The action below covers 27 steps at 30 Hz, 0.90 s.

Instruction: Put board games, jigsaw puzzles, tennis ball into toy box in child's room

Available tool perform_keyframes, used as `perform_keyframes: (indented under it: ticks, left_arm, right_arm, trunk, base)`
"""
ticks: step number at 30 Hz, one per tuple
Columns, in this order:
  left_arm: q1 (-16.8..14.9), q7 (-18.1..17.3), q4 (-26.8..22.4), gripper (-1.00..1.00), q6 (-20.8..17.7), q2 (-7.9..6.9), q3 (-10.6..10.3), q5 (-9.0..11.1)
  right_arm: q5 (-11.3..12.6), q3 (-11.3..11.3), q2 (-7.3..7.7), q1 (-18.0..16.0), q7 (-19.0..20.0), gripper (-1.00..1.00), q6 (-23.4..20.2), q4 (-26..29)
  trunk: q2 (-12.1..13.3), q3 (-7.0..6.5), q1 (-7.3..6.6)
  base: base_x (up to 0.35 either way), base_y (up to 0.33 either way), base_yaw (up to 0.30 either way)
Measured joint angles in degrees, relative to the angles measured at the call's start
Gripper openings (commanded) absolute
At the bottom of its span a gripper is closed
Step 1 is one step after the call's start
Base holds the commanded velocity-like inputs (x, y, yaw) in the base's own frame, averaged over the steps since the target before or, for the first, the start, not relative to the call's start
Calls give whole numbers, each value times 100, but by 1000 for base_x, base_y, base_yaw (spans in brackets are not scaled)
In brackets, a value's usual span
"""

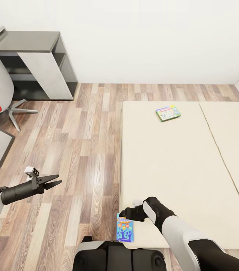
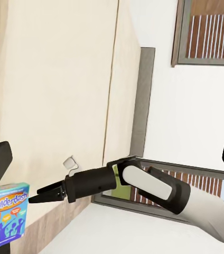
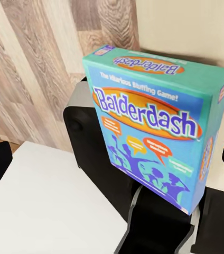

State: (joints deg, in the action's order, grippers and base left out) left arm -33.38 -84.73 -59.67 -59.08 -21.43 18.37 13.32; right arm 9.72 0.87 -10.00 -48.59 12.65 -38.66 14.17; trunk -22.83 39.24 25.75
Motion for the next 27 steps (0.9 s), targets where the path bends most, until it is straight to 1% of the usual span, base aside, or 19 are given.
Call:
perform_keyframes:
  ticks: [9,27]
  left_arm:
    - [0,0,0,100,0,0,0,1]
    - [1,0,0,100,1,0,0,1]
  right_arm:
    - [-10,0,0,1,0,100,0,0]
    - [-11,0,0,0,0,100,0,-1]
  trunk:
    - [0,-10,0]
    - [0,-138,0]
  base:
    - [0,0,36]
    - [0,0,149]
